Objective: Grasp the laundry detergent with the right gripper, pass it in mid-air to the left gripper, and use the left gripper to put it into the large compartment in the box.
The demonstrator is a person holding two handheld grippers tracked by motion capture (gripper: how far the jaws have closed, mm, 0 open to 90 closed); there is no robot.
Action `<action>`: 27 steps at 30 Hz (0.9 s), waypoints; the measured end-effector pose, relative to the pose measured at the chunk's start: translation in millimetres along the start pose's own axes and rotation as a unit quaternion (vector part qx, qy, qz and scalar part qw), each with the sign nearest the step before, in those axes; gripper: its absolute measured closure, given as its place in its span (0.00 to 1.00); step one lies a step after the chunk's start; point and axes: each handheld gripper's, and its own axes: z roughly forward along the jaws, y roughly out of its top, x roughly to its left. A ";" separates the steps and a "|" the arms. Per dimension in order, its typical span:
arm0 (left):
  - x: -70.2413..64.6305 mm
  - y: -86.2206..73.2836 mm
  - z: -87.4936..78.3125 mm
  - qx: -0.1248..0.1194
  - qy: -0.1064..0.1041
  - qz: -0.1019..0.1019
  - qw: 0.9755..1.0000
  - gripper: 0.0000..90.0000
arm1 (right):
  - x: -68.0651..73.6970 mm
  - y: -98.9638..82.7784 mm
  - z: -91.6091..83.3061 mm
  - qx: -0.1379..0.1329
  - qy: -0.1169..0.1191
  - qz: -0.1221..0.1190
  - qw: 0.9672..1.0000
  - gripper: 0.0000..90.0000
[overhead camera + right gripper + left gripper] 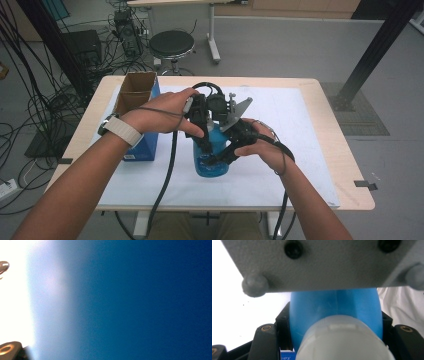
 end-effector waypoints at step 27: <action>-1.6 -0.9 -0.6 -0.004 0.002 -0.003 1.000 0.42 | 0.8 0.1 -0.1 -0.003 0.001 -0.002 1.000 0.48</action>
